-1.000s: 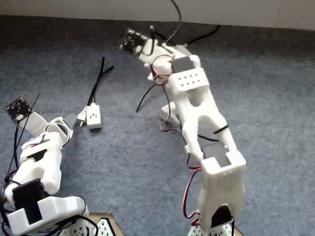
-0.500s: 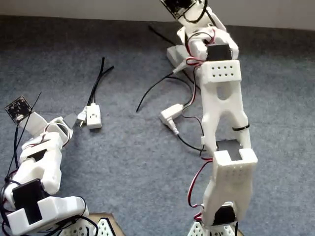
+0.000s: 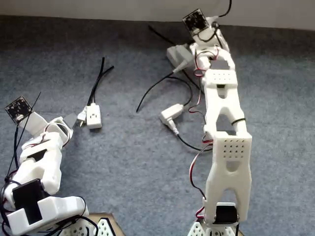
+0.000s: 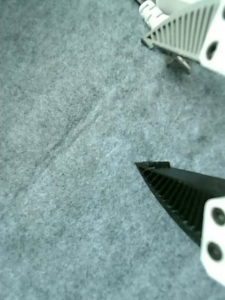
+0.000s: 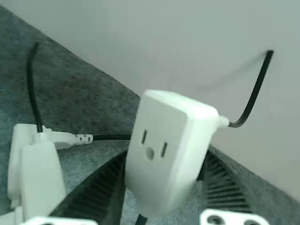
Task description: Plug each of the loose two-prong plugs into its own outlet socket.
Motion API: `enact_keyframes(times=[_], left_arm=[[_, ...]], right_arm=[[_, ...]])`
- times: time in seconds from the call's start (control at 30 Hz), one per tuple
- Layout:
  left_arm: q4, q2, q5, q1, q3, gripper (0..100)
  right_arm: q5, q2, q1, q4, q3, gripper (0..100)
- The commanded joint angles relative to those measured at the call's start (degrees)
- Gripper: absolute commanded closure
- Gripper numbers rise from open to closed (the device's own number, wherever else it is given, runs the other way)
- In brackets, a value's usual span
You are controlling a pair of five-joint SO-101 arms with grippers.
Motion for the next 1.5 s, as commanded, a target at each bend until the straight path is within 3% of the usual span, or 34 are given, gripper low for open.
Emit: enact_keyframes(times=[0.0, 0.13, 0.33, 0.4, 0.53, 0.73, 0.9, 1.07, 1.27, 1.47], left_arm=[[0.7, -0.4, -2.2, 0.3, -0.4, 64], [0.8, -0.7, -8.8, 0.7, -0.6, 64], [2.2, -3.1, -9.1, -0.7, -3.2, 64], [6.3, -7.0, -9.1, -1.2, -5.2, 64], [22.2, -18.1, -9.1, -0.5, -12.2, 64], [42.5, -31.0, -9.1, 6.3, -21.7, 64], [47.4, -30.9, -9.2, 14.5, -22.2, 64], [50.6, -21.1, -9.1, 18.8, -24.9, 64], [50.6, -13.0, -8.8, 7.3, -30.5, 64], [50.5, -12.2, -10.1, -5.6, -30.9, 64]], right_arm=[[-3.6, -6.5, 1.5, 5.7, -3.3, 75.7], [-8.2, -11.0, 1.5, 14.1, -3.3, 73.8], [-16.4, -16.9, 3.6, 21.2, -3.3, 73.8], [-16.4, -18.1, 3.9, 22.6, -3.3, 73.8], [-15.9, -21.3, 4.7, 25.0, -3.3, 73.8], [-15.8, -26.2, 5.0, 25.5, -3.2, 73.8], [-15.8, -29.4, 6.5, 33.9, -3.3, 74.0], [-15.9, -30.9, 6.9, 50.5, -3.2, 74.1], [-23.4, -30.8, -2.8, 62.0, -2.9, 74.2], [-29.8, -30.1, -16.3, 62.8, -2.2, 74.2]])
